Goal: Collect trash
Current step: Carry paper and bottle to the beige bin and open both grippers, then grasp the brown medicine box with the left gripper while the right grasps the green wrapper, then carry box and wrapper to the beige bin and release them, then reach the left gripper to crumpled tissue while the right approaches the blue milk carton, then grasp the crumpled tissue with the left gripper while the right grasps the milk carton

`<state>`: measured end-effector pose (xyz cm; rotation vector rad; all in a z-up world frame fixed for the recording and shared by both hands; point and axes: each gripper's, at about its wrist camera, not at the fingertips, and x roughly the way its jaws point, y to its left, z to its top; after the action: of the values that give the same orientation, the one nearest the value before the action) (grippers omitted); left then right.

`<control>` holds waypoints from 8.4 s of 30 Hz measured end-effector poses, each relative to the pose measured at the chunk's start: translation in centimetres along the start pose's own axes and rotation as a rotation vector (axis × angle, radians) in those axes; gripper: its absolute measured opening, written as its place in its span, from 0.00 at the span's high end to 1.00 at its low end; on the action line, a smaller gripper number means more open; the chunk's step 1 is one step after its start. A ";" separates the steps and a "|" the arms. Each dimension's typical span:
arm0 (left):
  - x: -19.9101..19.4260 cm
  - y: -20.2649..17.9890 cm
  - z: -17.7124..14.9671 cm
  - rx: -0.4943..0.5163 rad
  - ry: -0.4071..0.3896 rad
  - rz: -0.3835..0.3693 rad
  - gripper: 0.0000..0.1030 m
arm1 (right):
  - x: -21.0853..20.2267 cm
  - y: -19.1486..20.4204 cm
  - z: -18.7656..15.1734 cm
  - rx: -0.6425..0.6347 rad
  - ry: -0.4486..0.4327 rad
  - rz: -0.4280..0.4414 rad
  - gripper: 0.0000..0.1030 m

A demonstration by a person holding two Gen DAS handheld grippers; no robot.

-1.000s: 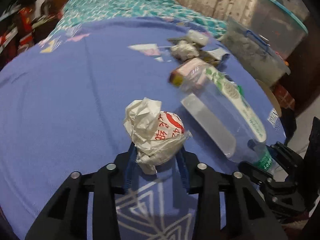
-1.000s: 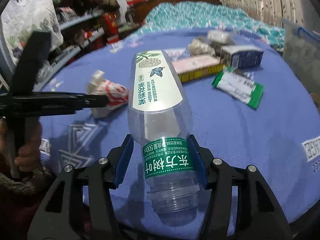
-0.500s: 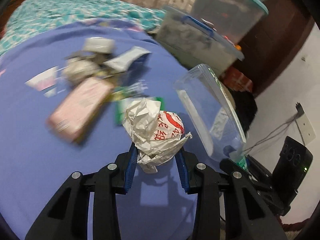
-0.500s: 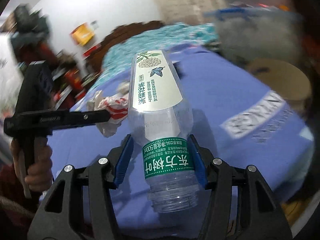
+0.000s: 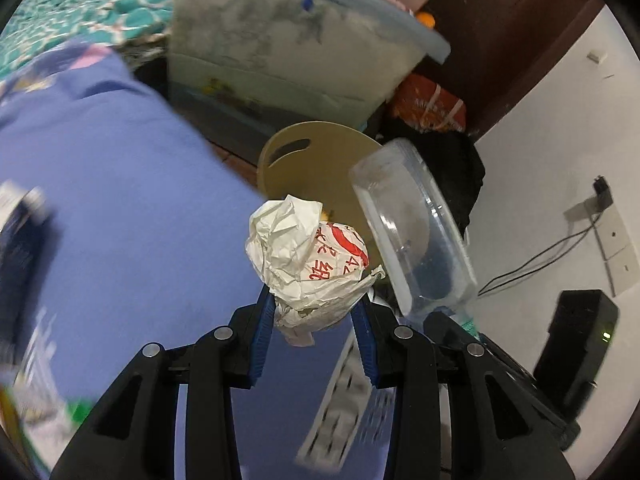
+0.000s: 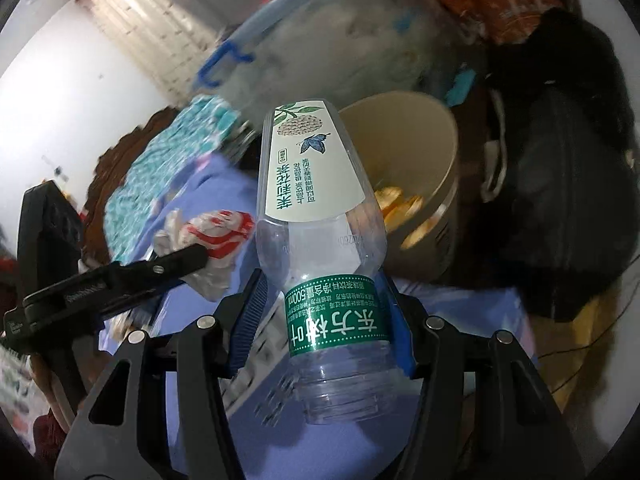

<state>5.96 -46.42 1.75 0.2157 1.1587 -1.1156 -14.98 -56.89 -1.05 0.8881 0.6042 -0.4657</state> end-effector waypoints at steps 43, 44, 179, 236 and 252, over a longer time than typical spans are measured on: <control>-16.5 18.6 -15.6 -0.239 -0.184 0.576 0.11 | 10.0 21.1 -9.7 -0.565 0.334 0.151 0.39; -16.6 18.5 -15.8 -0.236 -0.189 0.575 0.16 | 10.1 21.2 -9.9 -0.561 0.344 0.144 0.56; -19.9 17.5 -7.6 -0.390 -0.408 0.320 0.18 | 1.9 10.2 2.4 -0.366 0.014 0.222 0.40; -20.8 14.1 -28.9 -0.350 -0.236 0.366 0.56 | -3.4 19.8 -21.8 -0.728 0.201 0.160 0.24; -23.3 15.0 -30.9 -0.427 -0.279 0.482 0.17 | -3.4 20.3 -22.6 -0.734 0.179 0.147 0.12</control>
<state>-0.53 -5.50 1.08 0.0014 0.9963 -0.4428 -11.77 -26.64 1.83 0.2668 0.7940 -0.0109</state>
